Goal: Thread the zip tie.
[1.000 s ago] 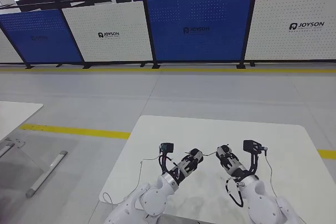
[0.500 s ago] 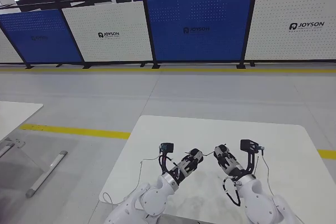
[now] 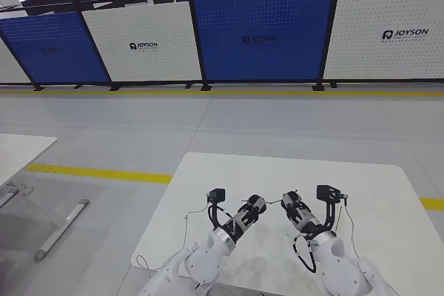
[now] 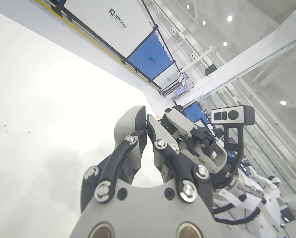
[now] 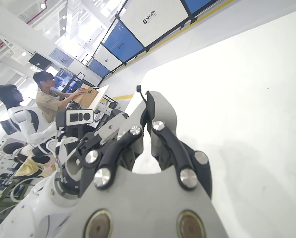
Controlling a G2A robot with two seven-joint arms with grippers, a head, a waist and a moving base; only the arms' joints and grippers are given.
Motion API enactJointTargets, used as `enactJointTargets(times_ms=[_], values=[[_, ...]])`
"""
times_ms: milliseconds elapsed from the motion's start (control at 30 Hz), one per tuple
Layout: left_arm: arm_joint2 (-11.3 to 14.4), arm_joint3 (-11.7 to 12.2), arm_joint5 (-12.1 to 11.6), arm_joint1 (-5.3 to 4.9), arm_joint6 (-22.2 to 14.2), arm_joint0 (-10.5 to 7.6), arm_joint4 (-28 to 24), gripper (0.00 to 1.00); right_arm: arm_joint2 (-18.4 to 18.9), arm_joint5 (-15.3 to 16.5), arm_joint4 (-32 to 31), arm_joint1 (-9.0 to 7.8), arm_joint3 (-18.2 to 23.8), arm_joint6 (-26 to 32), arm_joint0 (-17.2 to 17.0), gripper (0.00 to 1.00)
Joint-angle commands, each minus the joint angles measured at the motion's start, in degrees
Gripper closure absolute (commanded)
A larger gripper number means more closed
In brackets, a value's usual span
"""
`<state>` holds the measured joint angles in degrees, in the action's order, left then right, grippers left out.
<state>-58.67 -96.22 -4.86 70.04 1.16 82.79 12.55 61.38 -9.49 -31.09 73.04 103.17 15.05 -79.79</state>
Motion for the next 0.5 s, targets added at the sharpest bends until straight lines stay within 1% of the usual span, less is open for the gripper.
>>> enactJointTargets(times_ms=[0, 167, 333, 467], values=[[-0.11, 0.13, -0.08, 0.04, -0.63, -0.09, -0.84, 1.00, 0.04, 0.24, -0.54, 0.01, 0.00, -0.09, 0.03, 1.00], [-0.52, -0.28, -0.14, 0.10, -2.54, 0.21, -4.06, 1.00, 0.02, 0.65, -0.88, 0.07, -0.26, 1.52, 0.59, 1.00], [-0.71, -0.65, -0.47, 0.13, -2.60, 0.36, -4.02, 1.00, -0.24, 0.67, -0.55, 0.19, -0.90, 4.15, 1.53, 1.00], [-0.74, -0.60, -0.48, 0.21, -2.47, 0.28, -3.95, 1.00, 0.02, 1.13, 0.61, 0.27, -1.18, 5.20, 1.87, 1.00]])
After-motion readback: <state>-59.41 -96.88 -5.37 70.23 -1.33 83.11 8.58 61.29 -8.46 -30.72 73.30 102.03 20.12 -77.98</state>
